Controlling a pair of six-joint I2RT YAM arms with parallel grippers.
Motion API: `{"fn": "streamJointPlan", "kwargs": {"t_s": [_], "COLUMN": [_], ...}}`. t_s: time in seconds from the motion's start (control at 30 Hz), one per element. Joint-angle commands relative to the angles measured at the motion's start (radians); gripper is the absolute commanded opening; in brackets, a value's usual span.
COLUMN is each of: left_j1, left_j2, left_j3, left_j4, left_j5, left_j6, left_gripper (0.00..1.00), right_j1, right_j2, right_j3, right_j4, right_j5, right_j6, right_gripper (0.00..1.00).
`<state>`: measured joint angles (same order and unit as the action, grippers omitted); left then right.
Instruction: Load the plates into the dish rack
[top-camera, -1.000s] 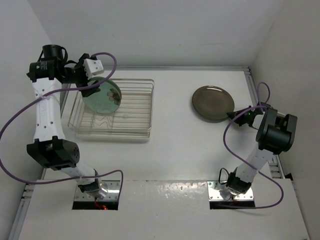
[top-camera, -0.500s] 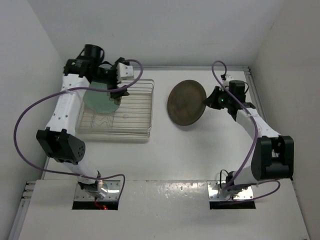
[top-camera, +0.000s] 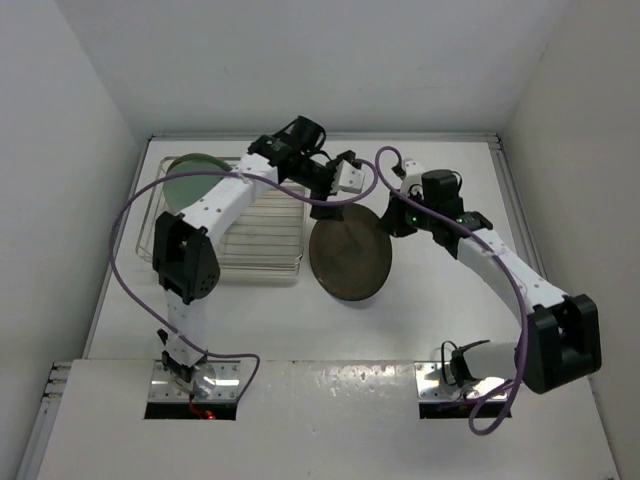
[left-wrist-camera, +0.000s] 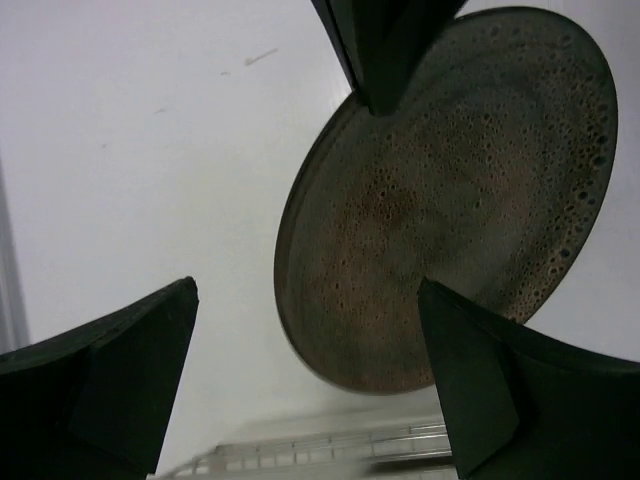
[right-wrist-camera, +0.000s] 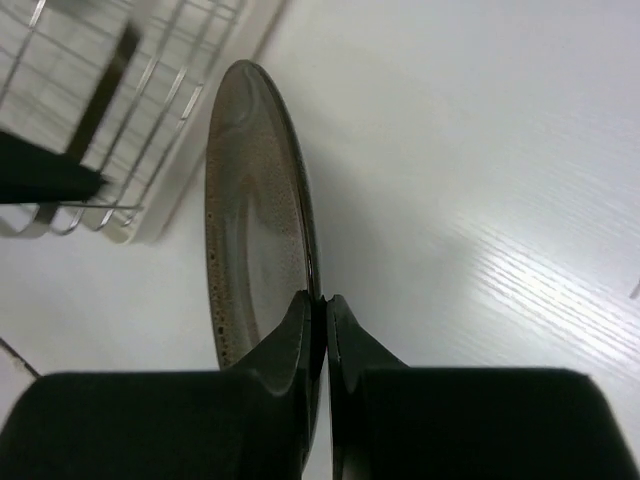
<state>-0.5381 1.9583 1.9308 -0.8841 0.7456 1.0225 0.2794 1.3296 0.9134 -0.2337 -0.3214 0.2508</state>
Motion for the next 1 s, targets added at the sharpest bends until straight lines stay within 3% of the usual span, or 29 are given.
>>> {"fn": "streamJointPlan", "kwargs": {"t_s": [0.0,0.17,0.3,0.4,0.43,0.53,0.73,0.77,0.8,0.83,0.87,0.97], "left_j1": [-0.008,-0.019,-0.019,-0.045,-0.045,-0.045,-0.036,-0.036,-0.036,-0.036,-0.036,-0.036], "left_j2": [0.062,0.169,0.169,0.179,0.179,0.188,0.159,0.159,0.148,0.139,0.139,0.111], "left_j3": [0.052,0.138,0.126,0.117,0.117,0.129,0.2,0.209,0.236,0.252,0.27,0.339], "left_j4": [0.065,0.065,-0.069,-0.186,-0.197,-0.206,-0.217,-0.217,-0.217,-0.217,-0.226,-0.236], "left_j5": [0.116,0.208,0.245,0.233,0.233,0.233,0.233,0.233,0.224,0.213,0.213,0.193], "left_j6": [-0.031,-0.071,0.028,0.143,0.152,0.139,0.097,0.087,0.087,0.058,0.044,0.007], "left_gripper": [0.96,0.96,0.8,0.6,0.41,0.01,0.0,0.0,0.0,0.0,0.0,0.0], "right_j1": [0.024,0.056,0.063,0.06,0.06,0.06,0.044,0.038,0.032,0.029,0.017,-0.009], "right_j2": [-0.084,-0.113,-0.141,-0.148,-0.153,-0.155,-0.196,-0.201,-0.22,-0.225,-0.24,-0.296], "right_j3": [0.016,-0.008,-0.024,-0.034,-0.039,-0.042,-0.067,-0.07,-0.071,-0.067,-0.067,-0.071], "right_j4": [0.136,0.139,0.152,0.197,0.203,0.223,0.266,0.267,0.267,0.249,0.244,0.237], "right_j5": [-0.007,-0.01,0.005,0.018,0.015,0.005,0.001,0.002,-0.004,-0.002,-0.004,0.012], "right_j6": [-0.025,-0.054,-0.051,-0.051,-0.05,-0.05,-0.027,-0.024,-0.025,-0.028,-0.03,-0.05], "right_gripper": [0.0,0.0,0.0,0.0,0.0,0.0,0.0,0.06,0.21,0.66,0.82,1.0]}}
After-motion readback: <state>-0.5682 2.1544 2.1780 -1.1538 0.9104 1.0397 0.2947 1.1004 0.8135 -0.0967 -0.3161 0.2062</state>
